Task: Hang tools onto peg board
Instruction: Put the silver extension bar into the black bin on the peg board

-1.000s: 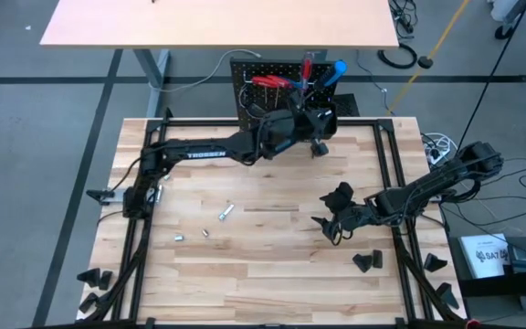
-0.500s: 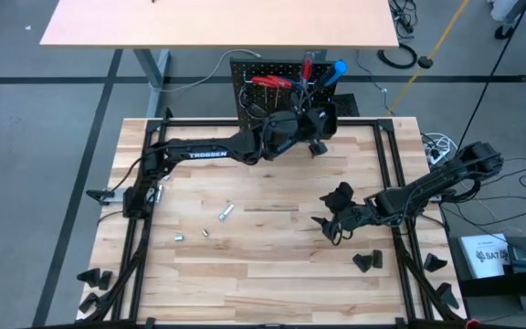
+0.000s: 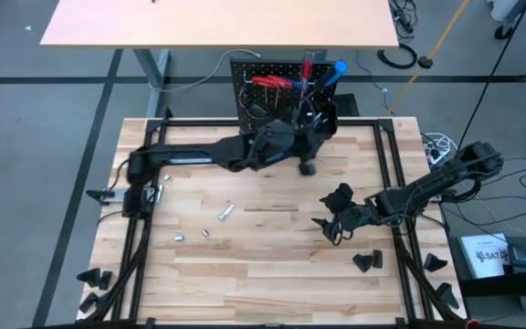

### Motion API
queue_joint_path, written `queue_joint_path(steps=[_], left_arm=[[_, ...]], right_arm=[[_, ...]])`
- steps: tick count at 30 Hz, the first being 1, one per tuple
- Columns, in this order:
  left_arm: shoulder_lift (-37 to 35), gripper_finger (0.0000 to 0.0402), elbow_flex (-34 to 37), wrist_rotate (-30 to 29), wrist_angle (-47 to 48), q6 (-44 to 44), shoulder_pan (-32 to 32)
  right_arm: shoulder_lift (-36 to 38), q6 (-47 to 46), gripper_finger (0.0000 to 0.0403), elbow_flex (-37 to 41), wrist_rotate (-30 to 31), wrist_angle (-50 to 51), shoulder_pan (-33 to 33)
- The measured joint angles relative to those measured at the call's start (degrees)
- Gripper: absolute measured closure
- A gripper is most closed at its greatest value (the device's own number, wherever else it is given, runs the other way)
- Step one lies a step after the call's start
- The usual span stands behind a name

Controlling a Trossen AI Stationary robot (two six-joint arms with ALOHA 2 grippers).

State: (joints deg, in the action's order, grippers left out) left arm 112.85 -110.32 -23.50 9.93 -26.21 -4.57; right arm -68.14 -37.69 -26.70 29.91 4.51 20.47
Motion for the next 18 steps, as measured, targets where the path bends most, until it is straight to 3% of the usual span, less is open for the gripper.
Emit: queue_joint_path(steps=[9,12,15,18], left_arm=[[-15.63,0.023,2.6,6.86,43.91,18.44,8.62],[-21.97,0.0241,9.71,3.85,48.81,26.34,13.57],[-29.77,0.0252,19.55,-2.77,48.96,33.97,19.51],[-37.74,0.0259,29.29,-8.47,48.73,42.85,25.52]], right_arm=[[-0.55,-0.39,0.0053,0.0,0.29,-5.11,0.0],[-2.49,3.21,0.0053,0.02,0.2,-13.34,0.0],[-5.66,7.85,0.0053,0.0,-0.62,-22.49,0.0],[-9.39,14.67,0.0053,0.02,-4.5,-30.69,-0.23]])
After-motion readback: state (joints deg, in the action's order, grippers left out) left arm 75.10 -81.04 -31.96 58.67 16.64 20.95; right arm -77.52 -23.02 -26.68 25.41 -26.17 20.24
